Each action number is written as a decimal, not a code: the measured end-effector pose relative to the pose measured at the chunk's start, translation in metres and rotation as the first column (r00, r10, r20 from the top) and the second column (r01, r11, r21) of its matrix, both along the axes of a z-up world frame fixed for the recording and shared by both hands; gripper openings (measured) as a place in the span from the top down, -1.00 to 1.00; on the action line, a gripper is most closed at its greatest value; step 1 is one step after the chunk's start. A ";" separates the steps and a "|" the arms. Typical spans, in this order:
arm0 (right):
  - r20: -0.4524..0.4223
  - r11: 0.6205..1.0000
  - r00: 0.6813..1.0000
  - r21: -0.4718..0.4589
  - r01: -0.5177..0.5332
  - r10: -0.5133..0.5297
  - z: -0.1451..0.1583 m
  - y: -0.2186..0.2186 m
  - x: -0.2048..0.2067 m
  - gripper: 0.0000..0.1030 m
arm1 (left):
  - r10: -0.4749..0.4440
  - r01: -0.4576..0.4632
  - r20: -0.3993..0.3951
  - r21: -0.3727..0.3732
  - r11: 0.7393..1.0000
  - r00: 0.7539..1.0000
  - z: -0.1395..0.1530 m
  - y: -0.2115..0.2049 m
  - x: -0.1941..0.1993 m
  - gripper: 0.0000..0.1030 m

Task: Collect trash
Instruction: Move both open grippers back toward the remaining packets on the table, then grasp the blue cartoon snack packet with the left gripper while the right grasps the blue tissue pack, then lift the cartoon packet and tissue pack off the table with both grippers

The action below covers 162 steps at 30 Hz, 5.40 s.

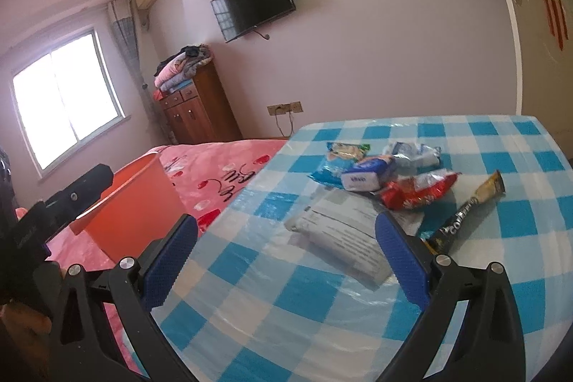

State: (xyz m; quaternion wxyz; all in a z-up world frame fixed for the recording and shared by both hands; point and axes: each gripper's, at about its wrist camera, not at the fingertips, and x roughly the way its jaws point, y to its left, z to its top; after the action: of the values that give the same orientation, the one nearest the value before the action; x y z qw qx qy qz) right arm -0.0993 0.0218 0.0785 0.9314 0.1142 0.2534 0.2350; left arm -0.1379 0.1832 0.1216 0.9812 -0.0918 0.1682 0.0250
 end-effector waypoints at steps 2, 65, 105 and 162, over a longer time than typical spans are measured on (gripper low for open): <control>-0.015 1.000 1.000 0.011 0.003 -0.002 -0.005 -0.007 0.002 -0.90 | -0.004 0.004 -0.011 0.002 1.000 1.000 -0.003 -0.005 0.002 -0.80; -0.298 0.950 0.944 0.227 0.212 -0.139 -0.068 -0.161 0.059 -0.90 | -0.140 0.199 -0.653 0.016 0.980 0.744 -0.097 -0.136 0.324 0.03; -0.329 0.948 0.934 0.231 0.220 -0.137 -0.075 -0.176 0.059 -0.57 | -0.339 0.274 -0.557 -0.199 0.941 0.759 -0.079 -0.149 0.185 0.21; -0.252 0.989 0.958 -0.080 0.123 -0.140 -0.068 -0.097 0.017 -0.15 | -0.390 0.296 -0.446 -0.268 0.917 0.805 -0.060 -0.044 0.062 0.20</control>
State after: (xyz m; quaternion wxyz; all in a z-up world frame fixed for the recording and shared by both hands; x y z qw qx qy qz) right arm -0.0828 -0.0751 0.0103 0.9074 0.1308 0.3710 0.1477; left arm -0.0756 0.1390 0.0617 0.8811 -0.1411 0.4270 -0.1467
